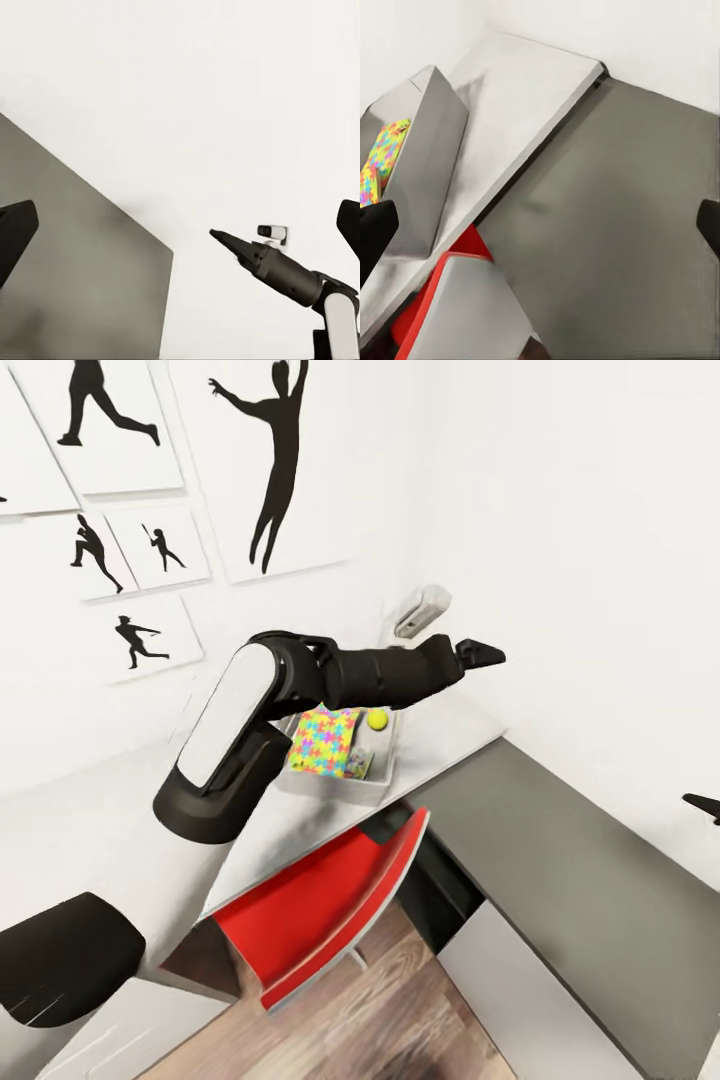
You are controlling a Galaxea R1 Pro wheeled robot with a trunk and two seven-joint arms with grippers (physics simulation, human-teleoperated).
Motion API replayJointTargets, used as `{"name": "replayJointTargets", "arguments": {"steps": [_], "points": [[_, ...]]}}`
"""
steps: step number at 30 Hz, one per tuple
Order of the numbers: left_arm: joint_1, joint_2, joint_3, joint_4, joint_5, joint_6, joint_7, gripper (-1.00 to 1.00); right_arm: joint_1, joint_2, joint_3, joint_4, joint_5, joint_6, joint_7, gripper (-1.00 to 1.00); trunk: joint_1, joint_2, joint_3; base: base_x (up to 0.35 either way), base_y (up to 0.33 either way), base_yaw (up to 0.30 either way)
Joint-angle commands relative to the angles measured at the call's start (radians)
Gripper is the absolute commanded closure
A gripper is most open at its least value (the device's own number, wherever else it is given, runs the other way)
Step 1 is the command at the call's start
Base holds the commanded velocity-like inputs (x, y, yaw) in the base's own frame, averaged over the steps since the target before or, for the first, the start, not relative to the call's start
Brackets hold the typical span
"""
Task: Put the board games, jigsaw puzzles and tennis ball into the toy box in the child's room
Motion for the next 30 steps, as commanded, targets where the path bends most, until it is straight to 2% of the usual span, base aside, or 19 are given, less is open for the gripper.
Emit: {"name": "replayJointTargets", "arguments": {"steps": [1, 2, 5, 6, 9, 10, 14, 15, 20, 30], "points": [[0.007, -0.005, -0.019, -0.001, -0.004, -0.020, 0.005, -1.00, 0.006, 0.000, -0.012, 0.000, 0.011, 0.004, 0.023, -1.00, 0.000, -0.001, 0.000, 0.000, 0.000, -0.182], [0.007, -0.005, -0.019, -0.001, -0.004, -0.020, 0.005, -1.00, 0.006, 0.000, -0.012, 0.000, 0.011, 0.004, 0.023, -1.00, 0.000, -0.001, 0.002, 0.000, 0.000, -0.182], [0.031, -0.013, -0.085, -0.010, -0.027, -0.078, -0.013, -1.00, 0.031, -0.001, -0.031, 0.000, 0.011, 0.004, 0.048, -1.00, 0.000, -0.001, 0.006, 0.000, 0.000, -0.182], [0.031, -0.013, -0.085, -0.010, -0.027, -0.078, -0.013, -1.00, 0.031, -0.001, -0.031, 0.000, 0.011, 0.004, 0.048, -1.00, 0.000, -0.001, 0.008, 0.000, 0.000, -0.183], [0.053, -0.022, -0.166, -0.019, -0.040, -0.124, -0.033, -1.00, 0.050, 0.001, -0.036, 0.000, 0.011, 0.004, 0.060, -1.00, 0.000, -0.001, 0.013, 0.000, 0.000, -0.183], [0.053, -0.022, -0.166, -0.019, -0.040, -0.124, -0.033, -1.00, 0.050, 0.001, -0.036, 0.000, 0.011, 0.004, 0.060, -1.00, 0.000, -0.001, 0.014, 0.000, 0.000, -0.183], [0.083, -0.028, -0.233, -0.026, -0.046, -0.171, -0.044, -1.00, 0.062, 0.003, -0.033, -0.001, 0.011, 0.004, 0.068, -1.00, 0.000, -0.001, 0.020, 0.000, 0.000, -0.183], [0.083, -0.028, -0.233, -0.026, -0.046, -0.171, -0.044, -1.00, 0.062, 0.003, -0.033, -0.001, 0.011, 0.004, 0.068, -1.00, 0.000, -0.001, 0.022, 0.000, 0.000, -0.183], [0.153, -0.029, -0.264, -0.029, -0.049, -0.199, -0.057, -1.00, 0.067, 0.008, -0.003, -0.001, 0.011, 0.004, 0.071, -1.00, 0.000, -0.001, 0.029, 0.000, 0.000, -0.183], [0.192, -0.025, -0.277, -0.030, -0.062, -0.211, -0.062, -1.00, 0.068, 0.009, 0.018, -0.001, 0.012, 0.004, 0.072, -1.00, 0.000, -0.001, 0.045, 0.000, 0.000, -0.183]]}}
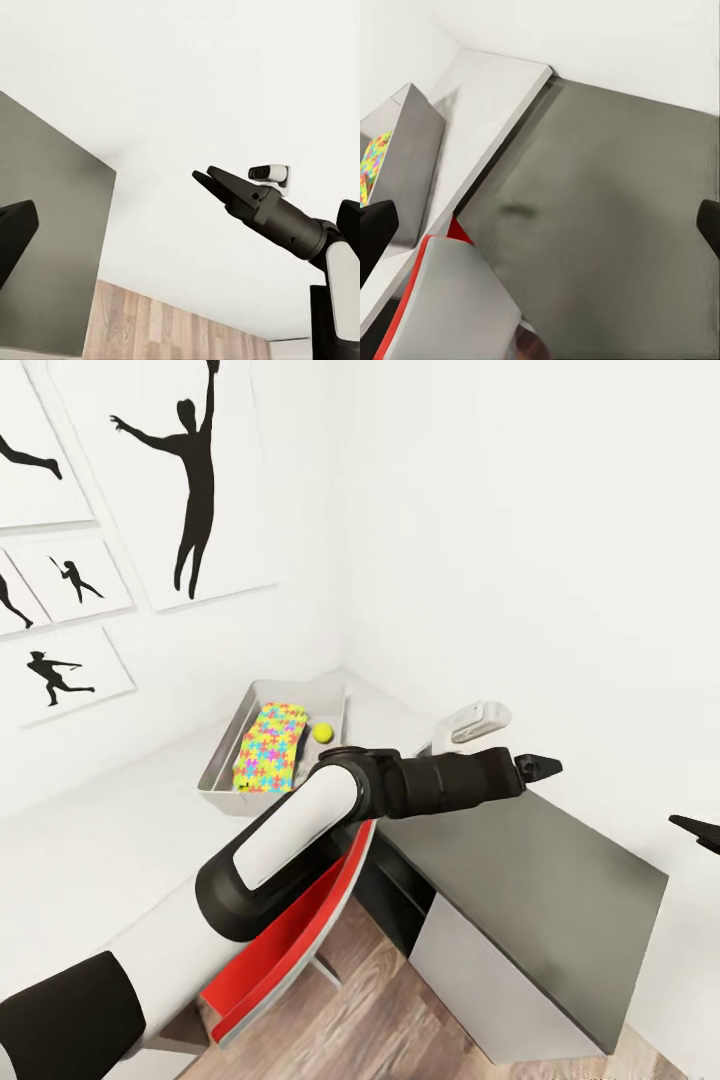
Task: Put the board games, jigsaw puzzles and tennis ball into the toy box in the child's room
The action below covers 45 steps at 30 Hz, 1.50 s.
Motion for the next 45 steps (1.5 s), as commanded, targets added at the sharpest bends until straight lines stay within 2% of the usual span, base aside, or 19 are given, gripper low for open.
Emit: {"name": "replayJointTargets", "arguments": {"steps": [1, 24, 31, 34, 45], "points": [[0.001, 0.001, 0.000, -0.001, 0.007, -0.001, 0.010, -1.00, -0.001, 0.000, 0.000, 0.000, 0.009, 0.005, 0.009, -1.00, -0.004, 0.006, 0.003, 0.000, 0.000, -0.182], [0.018, 0.008, 0.002, 0.000, 0.004, -0.001, 0.013, -1.00, -0.002, 0.002, 0.012, 0.001, 0.012, 0.005, 0.002, -1.00, -0.092, 0.167, 0.111, 0.000, 0.000, -0.179], [0.020, 0.008, 0.002, 0.000, 0.004, 0.000, 0.015, -1.00, -0.002, 0.003, 0.014, 0.002, 0.028, 0.005, 0.000, -1.00, -0.119, 0.216, 0.143, 0.000, 0.000, -0.176], [0.025, 0.010, 0.003, 0.001, 0.004, 0.000, 0.017, -1.00, -0.002, 0.004, 0.016, 0.002, 0.049, 0.005, 0.000, -1.00, -0.130, 0.237, 0.157, 0.000, 0.000, -0.174], [0.053, 0.025, 0.015, 0.007, 0.002, 0.000, 0.018, -1.00, -0.001, 0.008, 0.021, 0.003, 0.091, 0.005, 0.001, -1.00, -0.130, 0.237, 0.174, 0.000, 0.000, -0.165]]}}
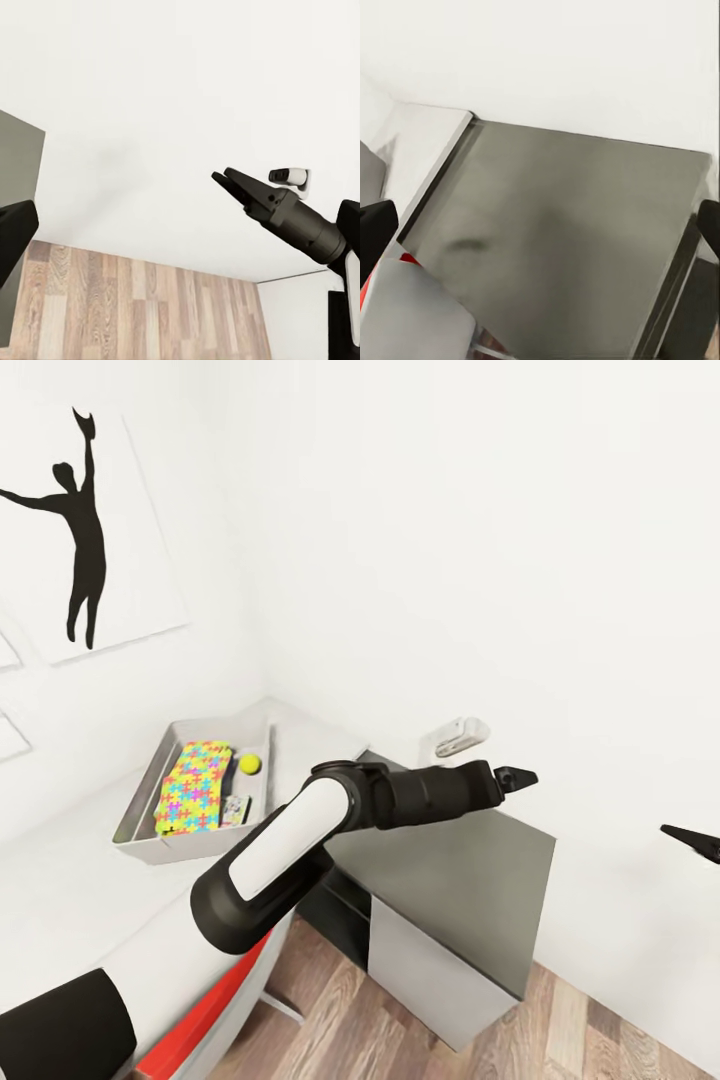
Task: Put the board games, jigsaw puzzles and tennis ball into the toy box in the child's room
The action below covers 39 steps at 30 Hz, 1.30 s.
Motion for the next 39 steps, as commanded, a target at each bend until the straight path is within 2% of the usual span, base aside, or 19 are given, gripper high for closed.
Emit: {"name": "replayJointTargets", "arguments": {"steps": [1, 3, 8, 12, 19, 31, 39], "points": [[0.001, 0.002, 0.005, 0.000, 0.008, 0.000, 0.009, -1.00, -0.002, 0.000, 0.003, 0.001, 0.017, 0.004, 0.010, -1.00, 0.001, -0.002, 0.000, 0.000, 0.000, -0.161], [0.003, 0.005, 0.009, 0.000, 0.008, 0.000, 0.009, -1.00, -0.002, 0.000, 0.010, 0.002, 0.026, 0.004, 0.010, -1.00, 0.001, -0.002, 0.003, 0.000, 0.000, -0.160], [0.021, 0.013, 0.022, 0.003, 0.008, 0.000, 0.009, -1.00, -0.003, 0.000, 0.046, 0.005, 0.082, 0.004, 0.011, -1.00, 0.001, -0.002, 0.010, 0.000, 0.000, -0.159], [0.029, 0.016, 0.032, 0.004, 0.008, -0.001, 0.009, -1.00, -0.004, 0.001, 0.056, 0.010, 0.103, 0.004, 0.011, -1.00, 0.001, -0.002, 0.016, 0.000, 0.000, -0.159], [0.050, 0.019, 0.052, 0.006, 0.008, -0.001, 0.010, -1.00, -0.009, -0.002, 0.059, 0.048, 0.116, 0.004, 0.013, -1.00, 0.001, -0.002, 0.027, 0.000, 0.000, -0.156], [0.085, 0.060, 0.095, 0.007, 0.007, -0.001, 0.009, -1.00, -0.021, -0.008, 0.063, 0.120, 0.123, 0.004, 0.017, -1.00, 0.001, -0.002, 0.045, 0.000, 0.000, -0.151], [0.124, 0.062, 0.099, 0.002, 0.002, -0.003, 0.002, -1.00, -0.013, -0.002, 0.074, 0.117, 0.125, 0.004, 0.018, -1.00, 0.001, -0.002, 0.058, 0.000, 0.000, -0.149]]}}
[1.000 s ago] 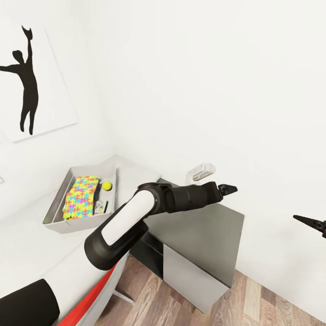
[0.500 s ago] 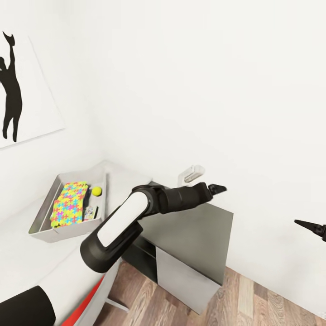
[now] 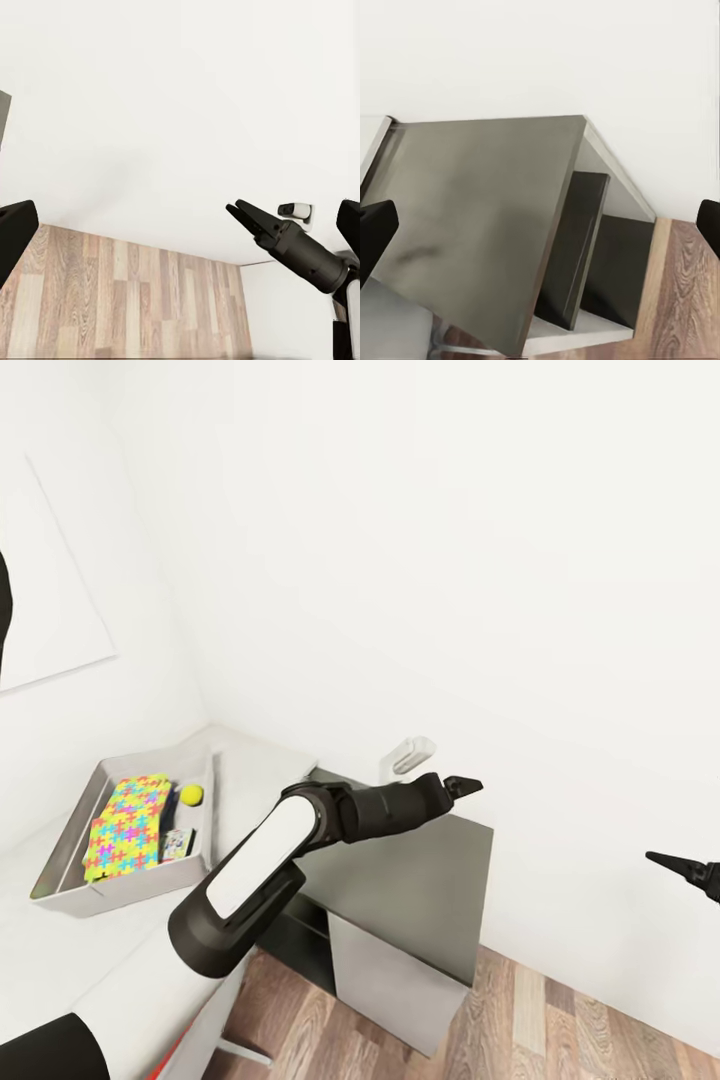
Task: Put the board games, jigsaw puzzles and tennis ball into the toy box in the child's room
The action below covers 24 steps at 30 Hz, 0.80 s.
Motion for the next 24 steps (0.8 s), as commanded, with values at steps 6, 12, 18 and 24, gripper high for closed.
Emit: {"name": "replayJointTargets", "arguments": {"steps": [6, 12, 18, 24], "points": [[0.016, -0.010, -0.009, -0.004, -0.020, -0.001, 0.002, -1.00, 0.004, 0.002, 0.006, -0.001, 0.010, 0.004, 0.010, -1.00, 0.001, -0.002, 0.007, 0.000, 0.000, -0.149], [0.047, -0.008, -0.008, -0.001, -0.059, -0.002, -0.022, -1.00, 0.008, 0.002, 0.009, -0.001, 0.010, 0.004, 0.010, -1.00, 0.001, -0.002, 0.016, 0.000, 0.000, -0.148], [0.072, -0.006, -0.001, 0.001, -0.094, 0.000, -0.054, -1.00, 0.010, 0.003, 0.010, -0.001, 0.010, 0.004, 0.010, -1.00, 0.001, -0.002, 0.025, 0.000, 0.000, -0.147], [0.084, -0.005, 0.013, 0.001, -0.113, 0.003, -0.070, -1.00, 0.011, 0.003, 0.010, 0.000, 0.011, 0.004, 0.010, -1.00, 0.001, -0.002, 0.035, -0.099, 0.000, -0.147]]}}
